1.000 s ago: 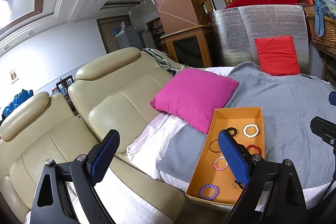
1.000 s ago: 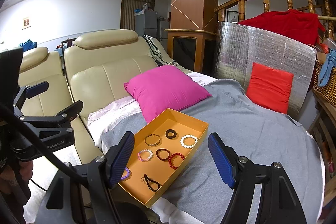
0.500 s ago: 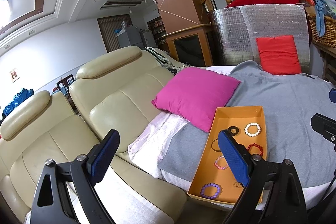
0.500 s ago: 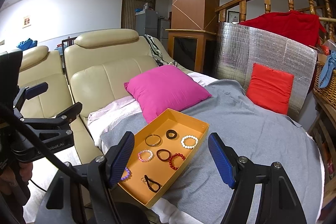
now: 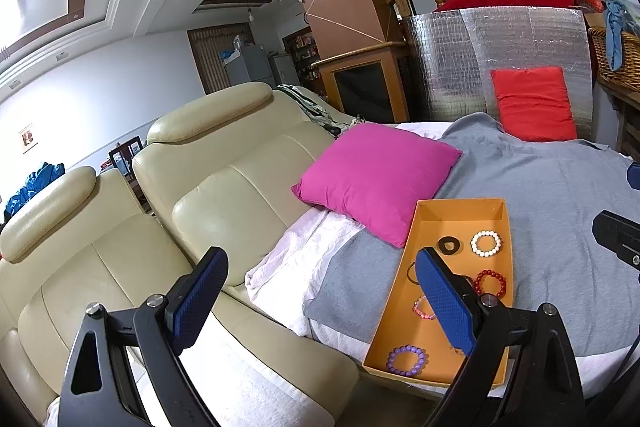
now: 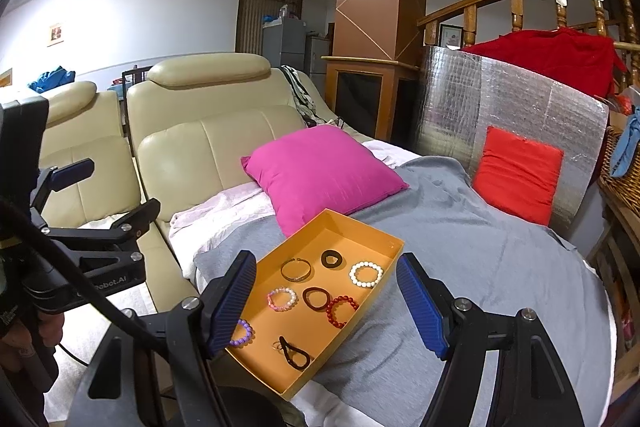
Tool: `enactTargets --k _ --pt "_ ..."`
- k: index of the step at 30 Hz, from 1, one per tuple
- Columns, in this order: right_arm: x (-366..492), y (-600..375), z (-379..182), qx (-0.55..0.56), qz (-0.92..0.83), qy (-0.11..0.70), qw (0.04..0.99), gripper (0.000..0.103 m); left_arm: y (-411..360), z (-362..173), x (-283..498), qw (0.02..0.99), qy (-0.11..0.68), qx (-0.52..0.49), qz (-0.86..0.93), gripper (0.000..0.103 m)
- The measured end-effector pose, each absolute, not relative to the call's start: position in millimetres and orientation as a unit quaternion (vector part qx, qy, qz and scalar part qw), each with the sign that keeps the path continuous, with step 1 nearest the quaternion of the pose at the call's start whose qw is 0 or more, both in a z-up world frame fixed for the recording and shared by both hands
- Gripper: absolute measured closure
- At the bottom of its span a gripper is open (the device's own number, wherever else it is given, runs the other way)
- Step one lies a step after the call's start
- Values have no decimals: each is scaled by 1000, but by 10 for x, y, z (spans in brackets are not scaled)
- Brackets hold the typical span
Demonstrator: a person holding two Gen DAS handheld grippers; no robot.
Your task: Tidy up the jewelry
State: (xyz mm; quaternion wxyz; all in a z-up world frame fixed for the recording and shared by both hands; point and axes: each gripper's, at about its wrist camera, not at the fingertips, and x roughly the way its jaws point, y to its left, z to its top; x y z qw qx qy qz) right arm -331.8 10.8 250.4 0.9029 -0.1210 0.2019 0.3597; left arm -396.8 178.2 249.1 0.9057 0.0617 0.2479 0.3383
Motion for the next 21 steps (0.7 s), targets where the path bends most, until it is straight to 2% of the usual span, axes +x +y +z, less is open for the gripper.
enactTargets --k 21 --pt "-3221 351 2396 -140 358 215 898 27 1957 2424 -3952 903 256 50 341 8"
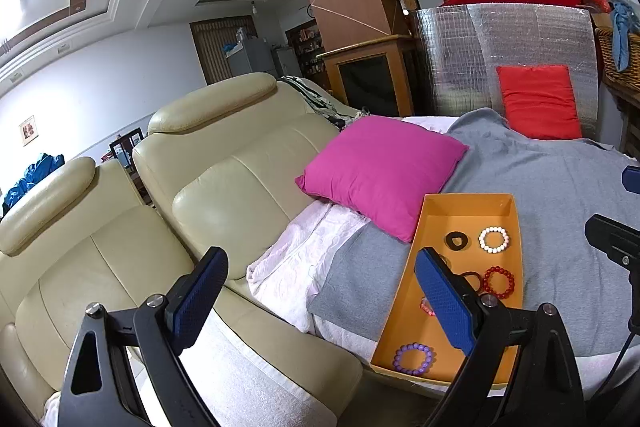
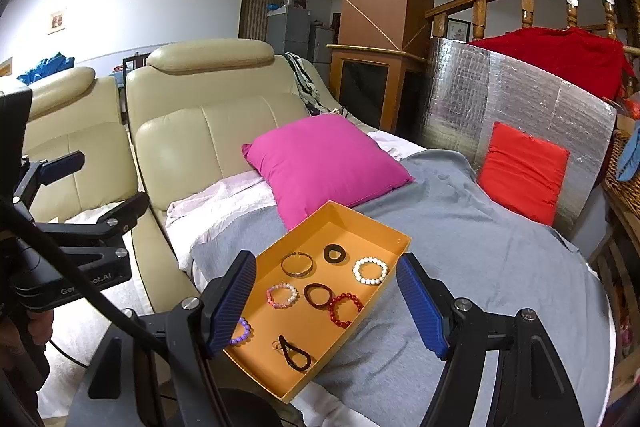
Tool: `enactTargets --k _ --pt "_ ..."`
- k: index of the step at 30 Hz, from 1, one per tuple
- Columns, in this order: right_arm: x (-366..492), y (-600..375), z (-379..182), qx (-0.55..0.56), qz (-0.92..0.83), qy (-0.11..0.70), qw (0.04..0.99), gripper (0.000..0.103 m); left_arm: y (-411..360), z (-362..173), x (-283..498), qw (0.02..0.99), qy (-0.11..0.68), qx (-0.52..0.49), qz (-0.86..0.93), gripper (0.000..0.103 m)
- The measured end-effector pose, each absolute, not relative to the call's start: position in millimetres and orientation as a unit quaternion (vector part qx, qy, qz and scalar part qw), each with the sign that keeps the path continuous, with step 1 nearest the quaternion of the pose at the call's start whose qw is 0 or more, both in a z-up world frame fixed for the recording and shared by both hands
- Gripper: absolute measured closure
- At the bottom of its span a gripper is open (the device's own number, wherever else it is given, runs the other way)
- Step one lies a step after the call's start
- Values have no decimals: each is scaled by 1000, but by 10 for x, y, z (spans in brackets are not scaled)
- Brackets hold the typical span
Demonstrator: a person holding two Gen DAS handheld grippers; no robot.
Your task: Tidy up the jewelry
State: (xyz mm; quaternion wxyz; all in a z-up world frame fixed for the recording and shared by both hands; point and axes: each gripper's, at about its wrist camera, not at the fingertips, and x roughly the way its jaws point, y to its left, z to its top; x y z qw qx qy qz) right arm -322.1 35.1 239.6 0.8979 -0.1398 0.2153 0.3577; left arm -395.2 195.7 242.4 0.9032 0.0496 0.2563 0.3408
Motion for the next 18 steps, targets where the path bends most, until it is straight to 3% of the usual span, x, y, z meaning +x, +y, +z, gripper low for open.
enactTargets --k 18 --pt "-3122 555 2287 -150 368 223 890 27 2082 2327 -3879 897 269 48 348 8"
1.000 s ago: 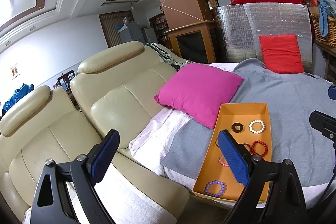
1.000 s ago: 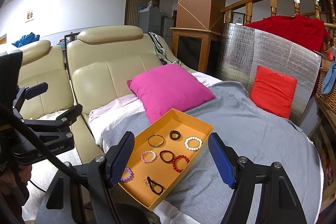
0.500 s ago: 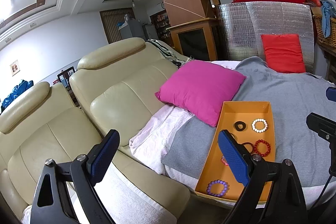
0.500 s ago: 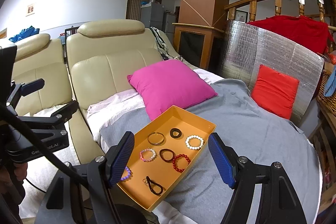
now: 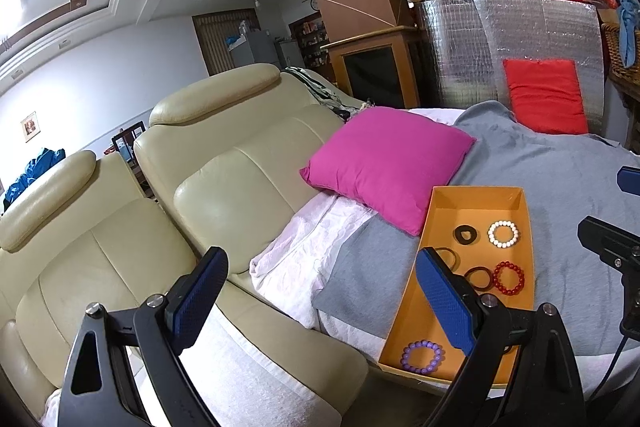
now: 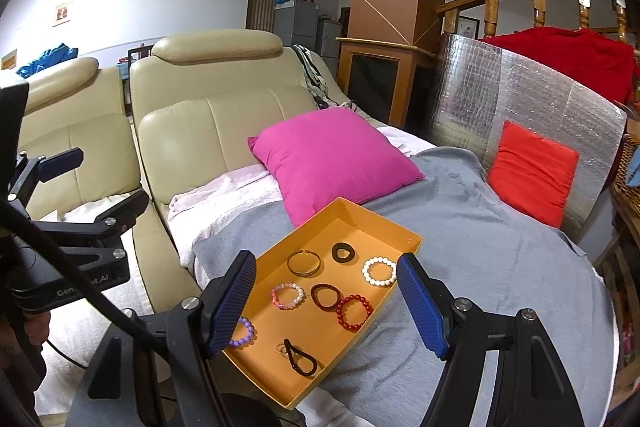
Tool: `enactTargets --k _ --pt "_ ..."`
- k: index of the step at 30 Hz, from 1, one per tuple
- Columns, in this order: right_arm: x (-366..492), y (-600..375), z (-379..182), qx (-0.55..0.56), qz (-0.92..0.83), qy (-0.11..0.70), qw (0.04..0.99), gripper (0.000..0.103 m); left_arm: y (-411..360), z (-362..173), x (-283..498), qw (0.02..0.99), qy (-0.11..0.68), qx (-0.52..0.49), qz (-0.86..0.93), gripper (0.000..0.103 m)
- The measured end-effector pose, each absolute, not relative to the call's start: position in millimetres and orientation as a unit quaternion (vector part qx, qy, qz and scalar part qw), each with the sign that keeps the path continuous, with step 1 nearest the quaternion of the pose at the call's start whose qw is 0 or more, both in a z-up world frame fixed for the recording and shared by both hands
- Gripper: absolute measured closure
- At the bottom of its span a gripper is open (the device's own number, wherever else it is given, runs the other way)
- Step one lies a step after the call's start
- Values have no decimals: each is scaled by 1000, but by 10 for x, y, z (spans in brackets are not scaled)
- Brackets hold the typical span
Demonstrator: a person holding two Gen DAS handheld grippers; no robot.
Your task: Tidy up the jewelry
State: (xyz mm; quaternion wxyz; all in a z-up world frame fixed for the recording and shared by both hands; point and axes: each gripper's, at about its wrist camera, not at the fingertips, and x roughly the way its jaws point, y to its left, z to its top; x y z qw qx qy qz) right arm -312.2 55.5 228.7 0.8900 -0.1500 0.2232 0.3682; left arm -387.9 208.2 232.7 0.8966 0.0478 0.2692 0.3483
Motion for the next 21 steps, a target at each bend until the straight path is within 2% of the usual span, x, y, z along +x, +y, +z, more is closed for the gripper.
enactTargets --k 21 --pt "-2987 679 2148 -142 378 241 883 27 2168 2246 -3812 890 281 49 354 8"
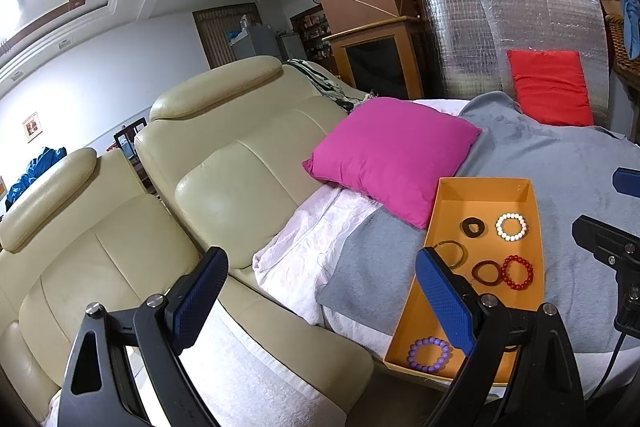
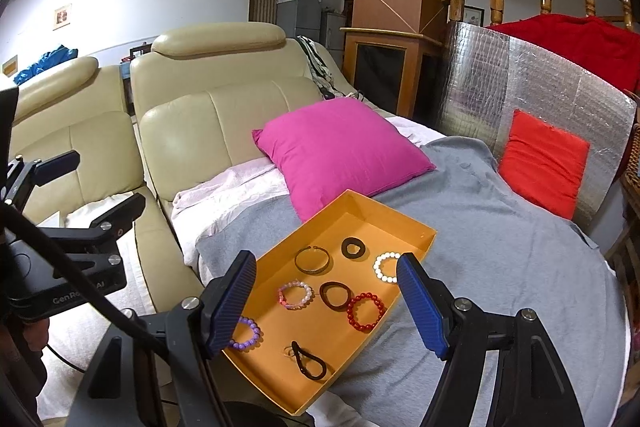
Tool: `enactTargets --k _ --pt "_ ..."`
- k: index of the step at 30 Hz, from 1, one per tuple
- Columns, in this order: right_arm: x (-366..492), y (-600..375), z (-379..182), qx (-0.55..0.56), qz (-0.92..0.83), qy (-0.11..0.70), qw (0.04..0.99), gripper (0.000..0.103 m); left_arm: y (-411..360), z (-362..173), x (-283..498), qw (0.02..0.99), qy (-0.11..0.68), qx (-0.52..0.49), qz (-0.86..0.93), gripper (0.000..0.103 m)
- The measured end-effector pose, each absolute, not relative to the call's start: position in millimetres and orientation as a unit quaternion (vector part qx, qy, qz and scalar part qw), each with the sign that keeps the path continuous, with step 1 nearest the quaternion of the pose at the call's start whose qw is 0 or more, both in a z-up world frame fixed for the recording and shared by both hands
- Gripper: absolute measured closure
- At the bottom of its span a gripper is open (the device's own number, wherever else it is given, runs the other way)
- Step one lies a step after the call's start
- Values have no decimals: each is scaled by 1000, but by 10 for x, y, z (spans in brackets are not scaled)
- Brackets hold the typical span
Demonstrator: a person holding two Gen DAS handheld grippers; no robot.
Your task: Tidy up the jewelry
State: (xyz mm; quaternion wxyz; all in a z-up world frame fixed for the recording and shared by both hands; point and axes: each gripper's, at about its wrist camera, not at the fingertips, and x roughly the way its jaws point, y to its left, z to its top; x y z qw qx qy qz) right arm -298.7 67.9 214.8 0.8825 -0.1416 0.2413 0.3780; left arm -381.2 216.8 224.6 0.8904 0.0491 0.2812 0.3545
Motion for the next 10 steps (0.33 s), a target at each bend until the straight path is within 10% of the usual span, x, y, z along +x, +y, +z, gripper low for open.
enactTargets --k 10 --pt "-2903 504 2147 -119 375 245 886 27 1968 2236 -3723 906 280 57 313 8"
